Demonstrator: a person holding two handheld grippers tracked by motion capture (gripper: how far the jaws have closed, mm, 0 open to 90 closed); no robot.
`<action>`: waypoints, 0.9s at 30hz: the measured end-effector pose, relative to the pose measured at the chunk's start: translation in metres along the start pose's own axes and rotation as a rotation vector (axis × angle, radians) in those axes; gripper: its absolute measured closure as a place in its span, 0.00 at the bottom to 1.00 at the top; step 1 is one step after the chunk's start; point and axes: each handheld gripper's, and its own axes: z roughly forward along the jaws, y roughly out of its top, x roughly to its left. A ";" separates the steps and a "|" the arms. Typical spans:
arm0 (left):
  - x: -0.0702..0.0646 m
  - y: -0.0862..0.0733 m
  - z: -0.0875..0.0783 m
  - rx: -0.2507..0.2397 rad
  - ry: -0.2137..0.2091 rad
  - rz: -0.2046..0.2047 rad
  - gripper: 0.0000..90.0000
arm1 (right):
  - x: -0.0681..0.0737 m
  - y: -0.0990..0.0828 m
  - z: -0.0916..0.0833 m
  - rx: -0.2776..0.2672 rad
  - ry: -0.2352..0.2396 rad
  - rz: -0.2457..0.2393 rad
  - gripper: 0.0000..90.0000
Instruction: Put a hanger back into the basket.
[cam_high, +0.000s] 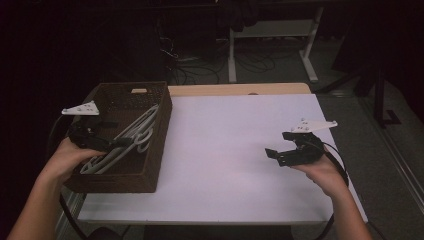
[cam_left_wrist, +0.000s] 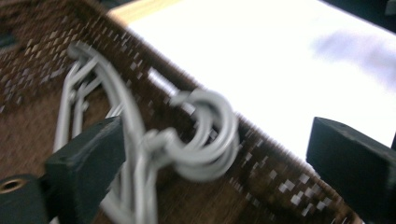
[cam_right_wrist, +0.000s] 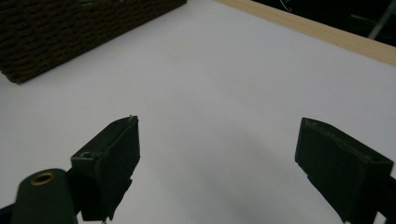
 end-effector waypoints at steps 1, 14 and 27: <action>-0.004 0.002 0.003 -0.013 -0.010 0.003 0.02 | 0.001 0.001 0.000 -0.004 0.004 -0.005 0.14; -0.040 0.007 0.035 -0.118 -0.131 0.065 0.00 | 0.034 0.028 -0.010 -0.020 0.065 -0.105 0.02; -0.048 0.001 0.047 -0.080 -0.154 0.085 0.00 | 0.030 0.019 -0.010 -0.015 0.055 -0.087 0.02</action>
